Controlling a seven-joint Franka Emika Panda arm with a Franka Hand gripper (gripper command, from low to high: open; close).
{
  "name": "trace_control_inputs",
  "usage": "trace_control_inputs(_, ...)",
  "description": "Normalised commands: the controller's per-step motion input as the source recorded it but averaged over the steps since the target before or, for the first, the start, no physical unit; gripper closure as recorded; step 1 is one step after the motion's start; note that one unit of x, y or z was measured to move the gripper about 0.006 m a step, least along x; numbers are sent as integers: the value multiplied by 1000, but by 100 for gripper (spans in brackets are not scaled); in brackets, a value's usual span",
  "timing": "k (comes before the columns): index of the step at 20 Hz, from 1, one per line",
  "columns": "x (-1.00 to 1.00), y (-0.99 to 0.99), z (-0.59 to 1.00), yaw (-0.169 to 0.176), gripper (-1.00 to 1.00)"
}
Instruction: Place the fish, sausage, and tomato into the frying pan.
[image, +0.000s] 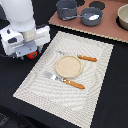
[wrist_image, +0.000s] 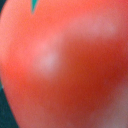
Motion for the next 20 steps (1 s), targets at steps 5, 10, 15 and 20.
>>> trace_control_inputs(5,-189,-10,-143,0,100)
trace_control_inputs(10,-94,0,-22,0,100)
trace_control_inputs(15,190,58,653,-13,100)
trace_control_inputs(20,615,434,1000,-9,100)
